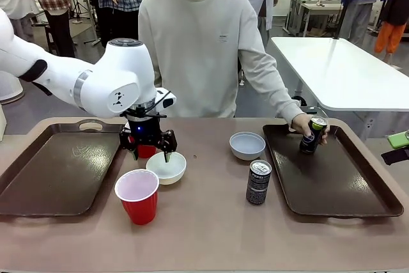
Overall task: Prepare tableware on both trays.
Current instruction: Pick up a Picnic Bowl from the table and place it on a Handle tray.
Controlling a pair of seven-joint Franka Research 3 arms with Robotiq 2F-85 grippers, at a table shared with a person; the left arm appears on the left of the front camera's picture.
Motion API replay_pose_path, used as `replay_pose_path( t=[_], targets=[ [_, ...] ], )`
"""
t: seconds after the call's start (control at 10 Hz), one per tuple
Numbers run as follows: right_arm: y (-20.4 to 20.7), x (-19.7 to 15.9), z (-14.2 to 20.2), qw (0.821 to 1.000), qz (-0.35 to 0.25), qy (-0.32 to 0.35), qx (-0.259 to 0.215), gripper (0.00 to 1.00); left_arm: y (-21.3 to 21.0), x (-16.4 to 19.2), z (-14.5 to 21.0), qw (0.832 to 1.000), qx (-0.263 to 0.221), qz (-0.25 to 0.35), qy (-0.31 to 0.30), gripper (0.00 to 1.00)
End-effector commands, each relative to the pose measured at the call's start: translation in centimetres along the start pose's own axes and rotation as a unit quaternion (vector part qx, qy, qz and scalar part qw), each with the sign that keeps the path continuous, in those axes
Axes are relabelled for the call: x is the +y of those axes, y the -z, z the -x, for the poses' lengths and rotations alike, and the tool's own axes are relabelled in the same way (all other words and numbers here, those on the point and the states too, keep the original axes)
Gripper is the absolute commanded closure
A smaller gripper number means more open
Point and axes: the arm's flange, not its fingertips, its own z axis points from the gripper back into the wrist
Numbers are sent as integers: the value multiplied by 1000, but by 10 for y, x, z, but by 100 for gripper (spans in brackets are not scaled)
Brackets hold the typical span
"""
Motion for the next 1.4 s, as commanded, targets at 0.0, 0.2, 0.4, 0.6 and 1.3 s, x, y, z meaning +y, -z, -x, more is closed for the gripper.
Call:
replay_pose_path(
  t=[0.0,0.2,0.4,0.6,1.3],
  targets=[
    [0,-1,-2,1000,-11,-8,-8,0,7,-11,-3,1000,2,-5,-5,3],
    [0,-1,-2,1000,-11,-8,-8,0,2,-9,-2,1000,1,-2,-1,15],
    [0,-1,-2,1000,-11,-8,-8,0,-1,-8,1,1000,2,-5,1,28],
    [0,-1,-2,1000,-11,-8,-8,0,-3,-7,2,1000,9,-8,6,41],
    [0,-1,-2,1000,-11,-8,-8,0,-17,-2,7,999,17,-26,41,89]
  ],
)
